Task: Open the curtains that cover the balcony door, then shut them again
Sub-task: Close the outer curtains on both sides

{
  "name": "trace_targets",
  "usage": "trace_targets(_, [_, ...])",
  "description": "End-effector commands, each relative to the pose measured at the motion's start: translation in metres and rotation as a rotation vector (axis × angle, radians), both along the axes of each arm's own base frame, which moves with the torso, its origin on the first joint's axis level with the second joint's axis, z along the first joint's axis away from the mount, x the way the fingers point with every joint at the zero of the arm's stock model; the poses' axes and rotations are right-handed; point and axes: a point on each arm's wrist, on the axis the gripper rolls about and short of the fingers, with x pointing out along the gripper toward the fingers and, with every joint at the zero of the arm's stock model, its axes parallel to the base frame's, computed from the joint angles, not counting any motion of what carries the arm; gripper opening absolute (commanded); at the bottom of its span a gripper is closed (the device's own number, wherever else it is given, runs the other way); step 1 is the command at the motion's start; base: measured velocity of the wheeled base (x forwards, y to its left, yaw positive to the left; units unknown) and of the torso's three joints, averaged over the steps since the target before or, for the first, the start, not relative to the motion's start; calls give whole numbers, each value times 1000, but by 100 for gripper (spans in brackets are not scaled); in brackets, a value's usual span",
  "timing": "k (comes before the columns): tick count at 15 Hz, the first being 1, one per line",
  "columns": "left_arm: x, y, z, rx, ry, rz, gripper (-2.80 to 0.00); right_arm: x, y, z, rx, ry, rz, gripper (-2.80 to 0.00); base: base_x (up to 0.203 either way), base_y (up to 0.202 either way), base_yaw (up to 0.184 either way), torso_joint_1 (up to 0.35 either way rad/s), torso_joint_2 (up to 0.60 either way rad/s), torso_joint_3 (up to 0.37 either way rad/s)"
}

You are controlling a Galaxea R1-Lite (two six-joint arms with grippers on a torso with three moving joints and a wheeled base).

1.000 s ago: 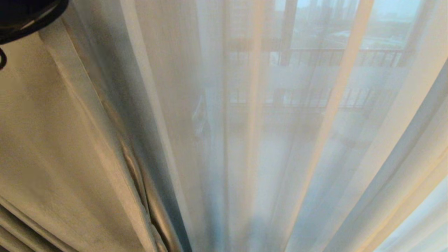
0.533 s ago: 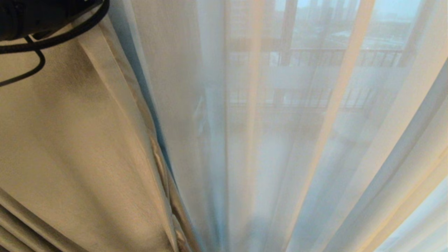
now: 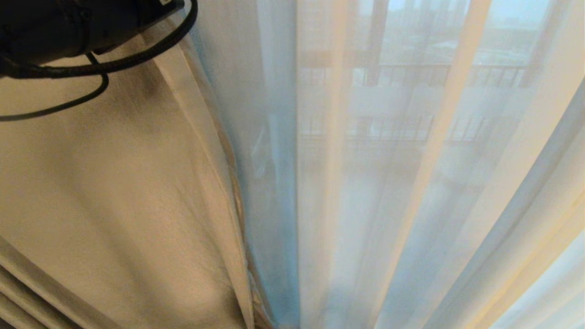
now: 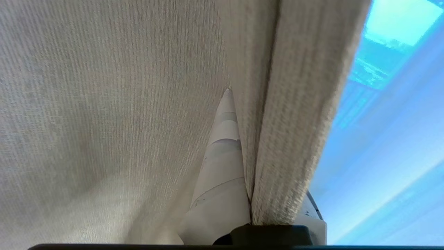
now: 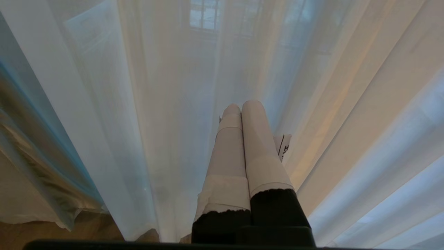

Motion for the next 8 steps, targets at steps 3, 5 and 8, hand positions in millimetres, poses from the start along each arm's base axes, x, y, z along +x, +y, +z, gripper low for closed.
trace_targets(3, [6, -24, -14, 29, 42, -27, -280, 0, 0, 0, -1, 2, 1, -280, 0, 0, 0, 0, 0, 0])
trace_targets(5, [6, -29, -16, 34, 48, -31, -280, 0, 0, 0, -1, 2, 1, -280, 0, 0, 0, 0, 0, 0])
trace_targets(8, [3, -36, -18, 40, 54, -27, -280, 0, 0, 0, -1, 2, 1, -280, 0, 0, 0, 0, 0, 0])
